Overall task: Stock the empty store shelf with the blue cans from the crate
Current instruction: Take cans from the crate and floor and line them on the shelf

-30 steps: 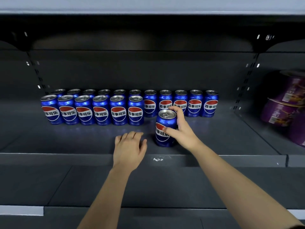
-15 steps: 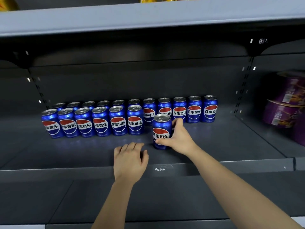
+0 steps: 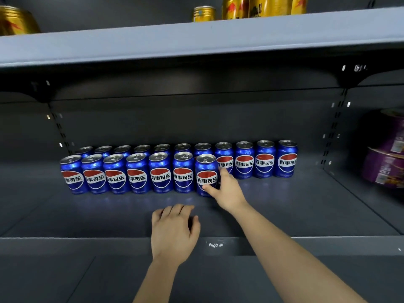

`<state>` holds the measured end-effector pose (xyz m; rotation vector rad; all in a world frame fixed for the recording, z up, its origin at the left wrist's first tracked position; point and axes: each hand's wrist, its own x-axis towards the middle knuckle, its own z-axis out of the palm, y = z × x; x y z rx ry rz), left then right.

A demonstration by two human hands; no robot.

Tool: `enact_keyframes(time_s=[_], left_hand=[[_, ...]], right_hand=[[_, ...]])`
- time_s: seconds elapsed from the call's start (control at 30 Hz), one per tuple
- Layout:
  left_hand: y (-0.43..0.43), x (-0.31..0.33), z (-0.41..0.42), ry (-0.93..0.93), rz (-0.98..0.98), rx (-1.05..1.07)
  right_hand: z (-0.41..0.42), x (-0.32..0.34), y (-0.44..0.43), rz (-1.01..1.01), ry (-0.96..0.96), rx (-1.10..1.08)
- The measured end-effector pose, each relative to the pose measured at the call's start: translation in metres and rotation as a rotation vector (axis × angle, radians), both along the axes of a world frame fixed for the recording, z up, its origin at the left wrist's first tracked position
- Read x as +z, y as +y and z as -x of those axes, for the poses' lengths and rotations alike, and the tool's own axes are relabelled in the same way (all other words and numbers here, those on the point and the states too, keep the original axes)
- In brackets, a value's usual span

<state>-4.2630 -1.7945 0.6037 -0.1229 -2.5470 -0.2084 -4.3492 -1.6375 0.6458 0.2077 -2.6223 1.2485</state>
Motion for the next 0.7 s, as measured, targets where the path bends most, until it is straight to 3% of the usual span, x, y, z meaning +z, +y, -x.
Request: enact_keyframes(time_s=[0.37,0.7], left_hand=[[0.000,0.001,0.001,-0.008,-0.038,0.009],[-0.001,0.003,-0.003,-0.015,-0.036,-0.007]], right_hand=[[0.010,-0.001,-0.008,0.051,-0.030,-0.129],[-0.013,0.007,-0.008,0.160,-0.176,-0.050]])
